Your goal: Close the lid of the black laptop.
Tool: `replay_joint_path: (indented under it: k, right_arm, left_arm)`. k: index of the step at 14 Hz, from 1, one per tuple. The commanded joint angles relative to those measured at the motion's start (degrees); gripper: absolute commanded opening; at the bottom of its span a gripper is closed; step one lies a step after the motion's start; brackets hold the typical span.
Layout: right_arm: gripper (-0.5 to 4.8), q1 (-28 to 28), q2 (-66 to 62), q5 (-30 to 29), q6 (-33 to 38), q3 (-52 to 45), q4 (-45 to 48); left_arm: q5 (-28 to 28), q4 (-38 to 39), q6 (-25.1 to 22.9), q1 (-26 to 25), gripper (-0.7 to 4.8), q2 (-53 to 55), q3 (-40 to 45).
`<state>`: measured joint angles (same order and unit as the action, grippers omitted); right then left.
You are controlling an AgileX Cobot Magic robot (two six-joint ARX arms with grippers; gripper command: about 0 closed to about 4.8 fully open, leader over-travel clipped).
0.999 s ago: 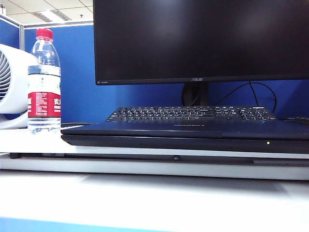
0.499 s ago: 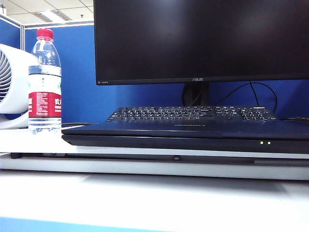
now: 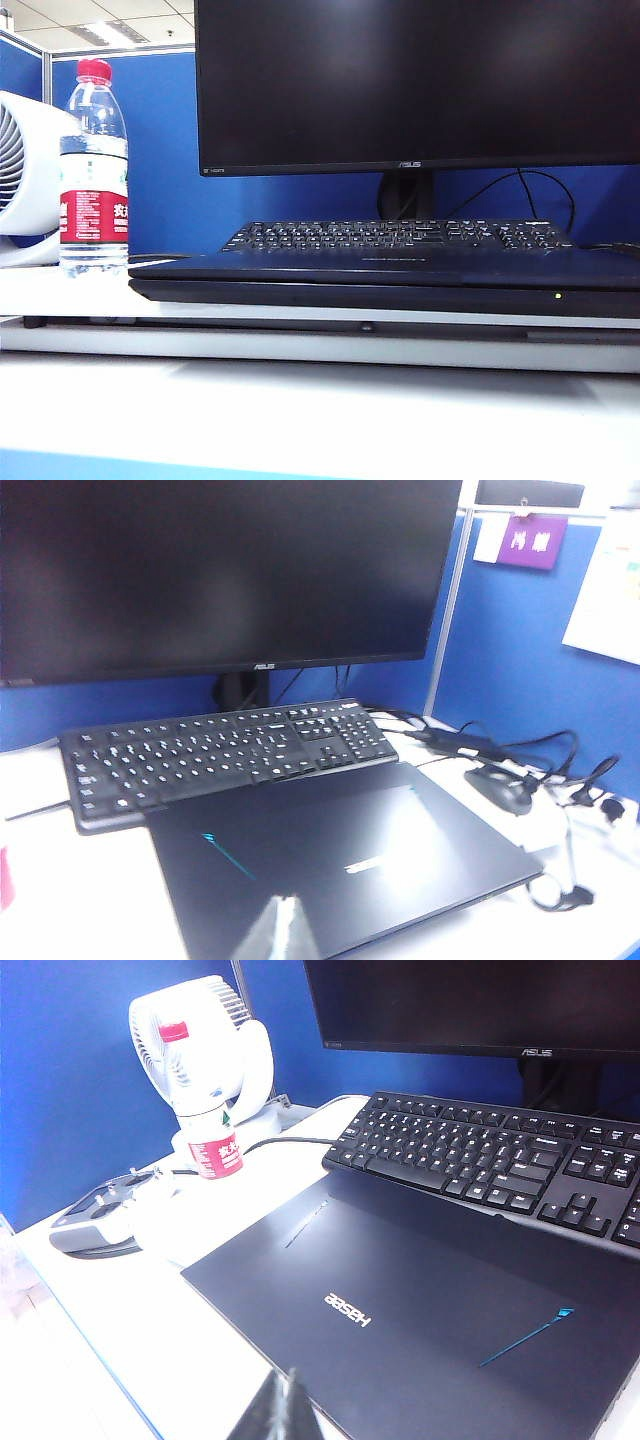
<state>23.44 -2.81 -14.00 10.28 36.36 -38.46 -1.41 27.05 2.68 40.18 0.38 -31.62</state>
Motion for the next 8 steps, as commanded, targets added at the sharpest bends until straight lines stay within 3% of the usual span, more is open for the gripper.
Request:
replay_joint_path:
  k: [1,3,6,8]
  right_arm:
    - [-0.01,0.0,0.0,0.0,0.2,0.2,0.8]
    - [-0.01,0.0,0.0,0.0,0.2,0.2,0.8]
    - [-0.01,0.0,0.0,0.1,0.2,0.2,0.8]
    - [-0.01,0.0,0.0,0.1,0.2,0.2,0.8]
  left_arm:
    - [4.2,1.0,2.5,-7.9,-0.05,-0.2,3.5]
    - [3.2,-1.6,5.2,-12.9,-0.05,-0.2,8.0]
    - [-2.4,-15.2,9.1,-22.4,-0.05,-0.2,19.5]
    - [-2.2,-22.1,10.9,-27.8,-0.05,-0.2,23.9]
